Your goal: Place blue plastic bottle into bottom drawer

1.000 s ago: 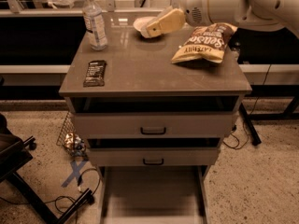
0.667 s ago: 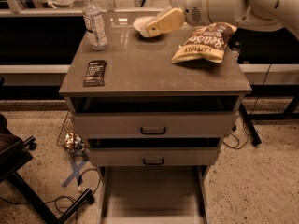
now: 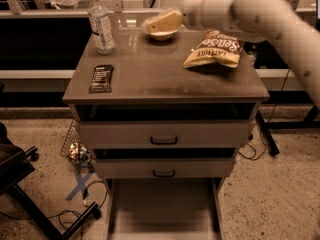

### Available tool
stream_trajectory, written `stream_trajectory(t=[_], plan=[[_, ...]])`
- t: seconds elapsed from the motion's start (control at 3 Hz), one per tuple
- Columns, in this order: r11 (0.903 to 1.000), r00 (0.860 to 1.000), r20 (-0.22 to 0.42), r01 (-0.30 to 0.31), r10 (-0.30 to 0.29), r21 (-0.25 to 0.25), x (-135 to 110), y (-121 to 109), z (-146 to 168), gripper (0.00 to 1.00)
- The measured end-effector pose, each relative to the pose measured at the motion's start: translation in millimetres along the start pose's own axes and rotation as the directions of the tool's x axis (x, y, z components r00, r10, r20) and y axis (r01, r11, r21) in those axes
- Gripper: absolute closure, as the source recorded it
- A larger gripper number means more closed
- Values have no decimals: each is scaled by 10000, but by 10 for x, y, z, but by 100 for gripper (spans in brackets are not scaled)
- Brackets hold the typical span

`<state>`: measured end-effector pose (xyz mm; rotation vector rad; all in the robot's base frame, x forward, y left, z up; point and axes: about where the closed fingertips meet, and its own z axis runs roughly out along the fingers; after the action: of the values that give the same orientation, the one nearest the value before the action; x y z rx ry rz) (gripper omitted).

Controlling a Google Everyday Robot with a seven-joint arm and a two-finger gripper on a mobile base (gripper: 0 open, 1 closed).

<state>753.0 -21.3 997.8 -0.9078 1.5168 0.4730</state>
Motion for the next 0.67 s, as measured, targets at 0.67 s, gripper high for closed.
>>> stream_trajectory(t=[0.67], plan=[[9968, 9946, 676, -794, 789, 44, 23, -426, 1444, 0]])
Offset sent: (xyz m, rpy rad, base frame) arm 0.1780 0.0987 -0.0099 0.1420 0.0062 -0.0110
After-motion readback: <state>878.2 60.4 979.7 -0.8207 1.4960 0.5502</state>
